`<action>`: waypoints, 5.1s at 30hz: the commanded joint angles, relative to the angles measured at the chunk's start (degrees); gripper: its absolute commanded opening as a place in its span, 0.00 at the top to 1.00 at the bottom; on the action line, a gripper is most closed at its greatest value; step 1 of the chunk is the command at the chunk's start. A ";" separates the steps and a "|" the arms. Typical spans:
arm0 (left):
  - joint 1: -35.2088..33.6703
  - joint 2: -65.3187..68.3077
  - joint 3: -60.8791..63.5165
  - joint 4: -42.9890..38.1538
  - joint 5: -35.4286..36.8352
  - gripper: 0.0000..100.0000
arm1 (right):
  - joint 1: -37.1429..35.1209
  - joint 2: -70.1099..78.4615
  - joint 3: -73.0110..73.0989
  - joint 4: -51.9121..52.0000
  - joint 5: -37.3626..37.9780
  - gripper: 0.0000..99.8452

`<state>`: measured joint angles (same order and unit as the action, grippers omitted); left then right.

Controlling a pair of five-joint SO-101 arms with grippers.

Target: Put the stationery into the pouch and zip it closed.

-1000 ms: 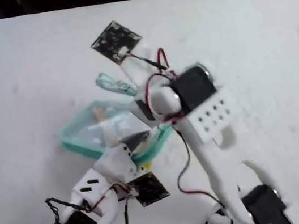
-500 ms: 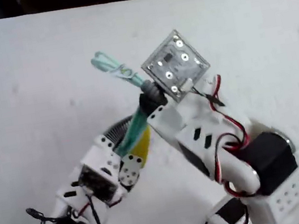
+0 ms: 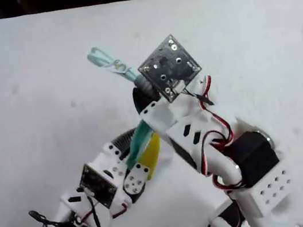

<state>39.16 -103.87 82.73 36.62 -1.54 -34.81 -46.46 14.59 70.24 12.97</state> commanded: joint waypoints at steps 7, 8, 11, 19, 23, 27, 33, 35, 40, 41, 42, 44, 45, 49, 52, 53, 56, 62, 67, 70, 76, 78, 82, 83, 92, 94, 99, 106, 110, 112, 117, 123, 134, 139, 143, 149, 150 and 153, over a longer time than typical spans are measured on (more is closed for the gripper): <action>0.40 0.84 -9.05 9.93 -0.88 0.86 | -0.48 -0.75 0.79 -0.13 -0.53 0.98; 0.40 0.84 -11.60 13.01 -0.88 0.86 | -0.48 -0.75 0.88 -0.13 -0.53 0.98; 0.40 0.84 -15.56 17.14 -0.97 0.86 | -0.57 -0.75 0.88 -0.31 -0.53 0.98; -0.92 0.75 -17.32 16.18 -0.97 0.87 | -4.53 -0.75 1.14 0.22 -0.53 0.98; -0.75 0.75 -17.41 15.91 -0.97 0.98 | -4.35 -0.22 1.05 -0.04 -0.53 0.98; -0.75 0.75 -16.26 15.38 -1.14 0.98 | -4.09 -0.48 1.05 -0.04 -0.53 0.98; -0.75 0.75 -15.82 15.74 -1.32 0.98 | 6.37 -0.75 0.97 -1.89 -0.09 0.98; -0.75 0.75 -15.74 15.74 -1.32 0.98 | 10.59 -0.75 1.05 -3.03 -0.09 0.98; -0.75 0.75 -15.74 16.79 -1.41 0.98 | 15.87 -0.75 1.05 -3.74 0.00 0.98; -0.75 0.75 -15.74 16.88 -1.41 0.98 | 16.57 -0.75 1.05 -3.74 0.00 0.98; -0.75 0.75 -15.82 16.88 -1.41 0.98 | 17.45 -0.75 1.05 -3.74 0.00 0.98; -0.92 0.75 -15.82 16.88 -1.41 0.98 | 19.21 -0.75 1.14 -3.74 0.00 0.98; -0.92 0.75 -15.82 16.88 -1.41 0.98 | 20.18 -0.75 1.14 -3.74 0.00 0.98; -1.01 0.75 -15.82 16.88 -1.41 0.98 | 23.34 -0.75 2.73 -5.58 2.64 0.98; -1.01 0.75 -15.82 16.97 -1.41 0.98 | 25.27 -0.75 7.03 -9.19 5.36 0.98; -1.10 0.75 -15.82 16.97 -1.41 0.98 | 25.98 -0.75 8.44 -10.42 5.71 0.98; -1.10 0.75 -15.82 16.97 -1.41 0.98 | 28.44 -0.75 12.22 -13.93 5.98 0.98; -1.10 0.75 -15.82 16.97 -1.41 0.98 | 34.33 -0.75 13.89 -19.03 6.07 0.98; -1.10 0.75 -15.82 16.97 -1.41 0.98 | 39.16 -0.66 13.89 -21.93 6.07 0.98; -1.10 0.75 -15.82 16.97 -1.49 0.98 | 40.48 -0.75 13.80 -22.29 6.07 0.98; -1.10 0.75 -16.18 18.46 -1.58 0.98 | 40.48 -0.75 13.89 -23.60 6.07 0.98; -1.10 0.75 -16.18 18.46 -1.58 0.98 | 40.66 -0.75 13.71 -24.84 6.07 0.98; -1.10 0.75 -16.18 18.46 -1.58 0.98 | 41.45 -0.57 13.89 -25.98 6.07 0.98; -1.10 0.75 -16.18 18.46 -1.58 0.98 | 41.63 -0.40 13.80 -25.98 6.15 0.98; -3.82 0.75 -16.97 18.55 -1.58 0.98 | 43.91 -0.22 17.58 -30.64 8.79 0.98; -5.67 0.75 -18.11 18.99 -1.49 0.98 | 43.91 -0.40 18.11 -30.64 9.14 0.98; -4.70 0.75 -18.29 19.78 -1.49 0.98 | 41.45 -0.75 17.93 -30.02 8.97 0.98; -5.05 0.75 -18.20 19.60 -1.49 0.98 | 29.41 -4.35 11.96 -13.67 8.88 0.79; -5.14 0.75 -18.20 19.43 -1.49 0.98 | 20.18 -6.64 2.55 -1.89 7.65 0.63; -5.23 0.75 -18.20 19.43 -1.49 0.98 | 16.04 -6.90 -3.25 3.91 1.67 0.65; -5.23 0.75 -16.79 18.20 -1.49 0.98 | 7.69 -4.00 -17.32 13.32 -11.96 0.66; -5.23 0.75 -13.45 14.42 -1.49 0.98 | 5.58 8.22 -27.69 20.62 -19.16 0.66; -5.23 0.75 -13.01 13.71 -1.58 0.98 | 2.51 26.42 -39.82 28.26 -27.87 0.66; -5.23 0.75 -13.01 13.71 -4.31 0.98 | -1.98 26.33 -39.03 28.26 -27.87 0.66; -5.32 0.75 -13.01 13.71 -4.92 0.98 | -1.27 25.36 -38.68 28.53 -27.34 0.67; -8.66 0.75 -13.01 12.22 -5.98 0.98 | -0.22 21.49 -28.48 28.53 -24.35 0.66; -8.75 0.75 -13.01 12.04 -5.98 0.98 | -0.31 21.05 -27.08 28.35 -24.35 0.66; -8.48 0.75 -13.01 12.40 -5.71 0.98 | -1.36 21.14 -26.90 28.26 -24.35 0.66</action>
<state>32.48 -102.90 70.07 51.30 -6.55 -35.16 -24.66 -13.54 97.23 -11.65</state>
